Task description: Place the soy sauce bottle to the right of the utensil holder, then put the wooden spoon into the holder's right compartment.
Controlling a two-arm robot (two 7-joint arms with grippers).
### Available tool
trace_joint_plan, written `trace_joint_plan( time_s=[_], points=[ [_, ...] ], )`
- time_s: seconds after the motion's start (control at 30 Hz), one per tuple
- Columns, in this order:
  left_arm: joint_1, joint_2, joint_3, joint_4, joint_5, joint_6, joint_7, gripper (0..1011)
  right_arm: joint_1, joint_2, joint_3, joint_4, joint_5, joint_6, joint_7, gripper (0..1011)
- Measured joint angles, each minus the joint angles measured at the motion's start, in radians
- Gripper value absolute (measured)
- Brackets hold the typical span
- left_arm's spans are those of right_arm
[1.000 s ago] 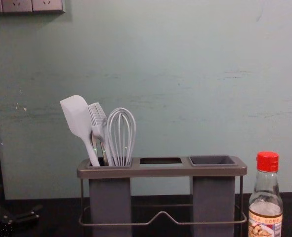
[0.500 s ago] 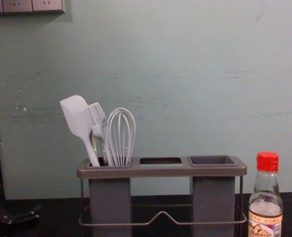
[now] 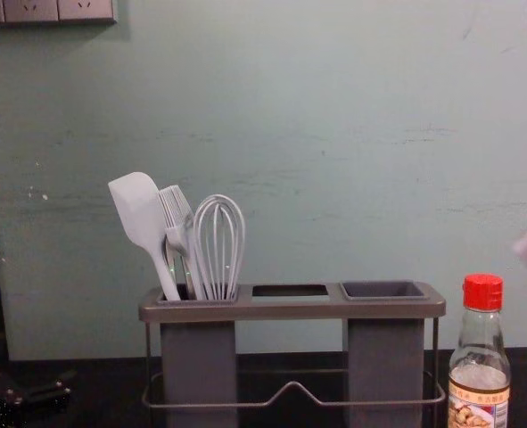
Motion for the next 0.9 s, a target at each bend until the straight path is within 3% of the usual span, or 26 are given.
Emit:
trace_joint_plan(
  time_s=[0.1, 0.23, 0.53, 0.63, 0.9],
  points=[
    [0.0, 0.0, 0.0, 0.0, 0.0, 0.0, 0.0, 1005, 0.01, -0.016, -0.008, -0.049, -0.032, 0.135, -0.041, 1004],
    [0.0, 0.0, 0.0, 0.0, 0.0, 0.0, 0.0, 1005, 0.018, -0.041, -0.009, -0.078, -0.048, 0.226, -0.067, 1004],
    [0.0, 0.0, 0.0, 0.0, 0.0, 0.0, 0.0, 1005, 0.056, -0.1, -0.023, -0.08, -0.07, 0.373, -0.09, 1004],
    [0.0, 0.0, 0.0, 0.0, 0.0, 0.0, 0.0, 1005, 0.094, -0.123, -0.034, -0.053, -0.071, 0.439, -0.074, 1004],
    [0.0, 0.0, 0.0, 0.0, 0.0, 0.0, 0.0, 1005, 0.163, -0.159, -0.053, 0.011, -0.076, 0.531, -0.042, 1004]
  ],
)
